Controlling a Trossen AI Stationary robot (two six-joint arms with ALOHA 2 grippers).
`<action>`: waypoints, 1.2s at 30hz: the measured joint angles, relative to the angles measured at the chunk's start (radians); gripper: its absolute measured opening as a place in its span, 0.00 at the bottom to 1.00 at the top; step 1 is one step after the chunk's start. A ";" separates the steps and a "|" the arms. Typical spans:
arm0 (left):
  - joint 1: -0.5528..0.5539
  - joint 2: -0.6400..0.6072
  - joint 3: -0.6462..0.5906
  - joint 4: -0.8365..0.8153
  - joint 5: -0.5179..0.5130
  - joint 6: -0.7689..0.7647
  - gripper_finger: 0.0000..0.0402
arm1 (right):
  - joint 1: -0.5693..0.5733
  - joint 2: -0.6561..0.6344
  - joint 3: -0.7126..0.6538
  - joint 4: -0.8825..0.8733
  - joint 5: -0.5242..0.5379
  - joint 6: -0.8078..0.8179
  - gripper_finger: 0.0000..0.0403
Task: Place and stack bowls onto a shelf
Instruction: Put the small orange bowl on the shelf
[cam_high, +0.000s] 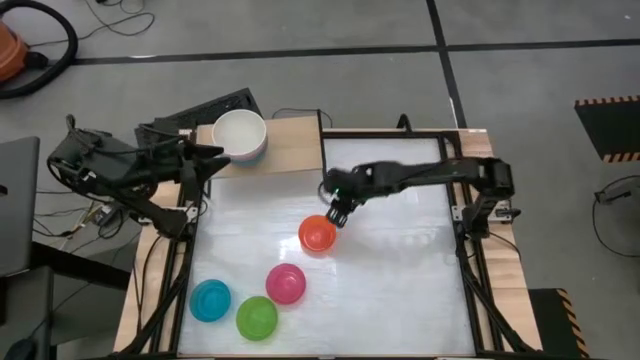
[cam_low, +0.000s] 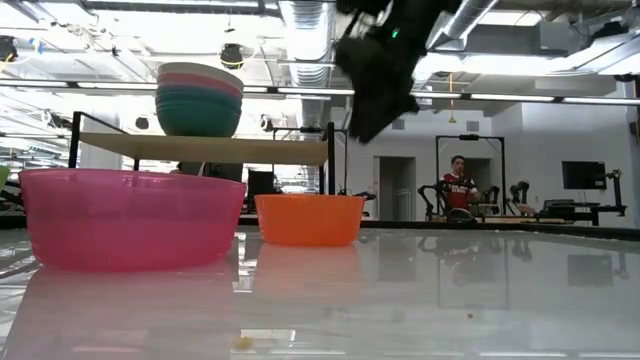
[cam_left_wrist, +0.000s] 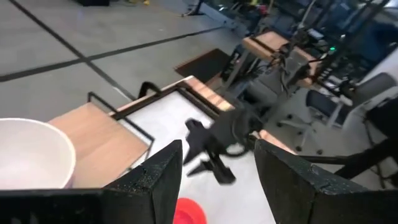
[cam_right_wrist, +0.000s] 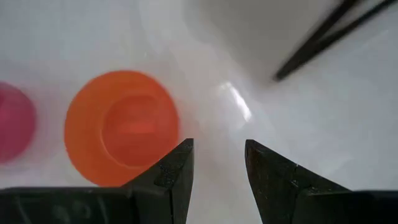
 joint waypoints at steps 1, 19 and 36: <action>0.000 0.001 0.000 -0.012 -0.004 -0.008 0.46 | 0.013 0.026 0.000 0.005 0.000 -0.005 0.42; 0.000 0.038 -0.001 -0.080 0.004 -0.015 0.46 | 0.061 0.234 0.002 0.133 -0.055 -0.017 0.41; 0.000 0.039 -0.001 -0.100 0.004 -0.019 0.46 | 0.029 0.171 0.040 -0.013 -0.138 -0.028 0.06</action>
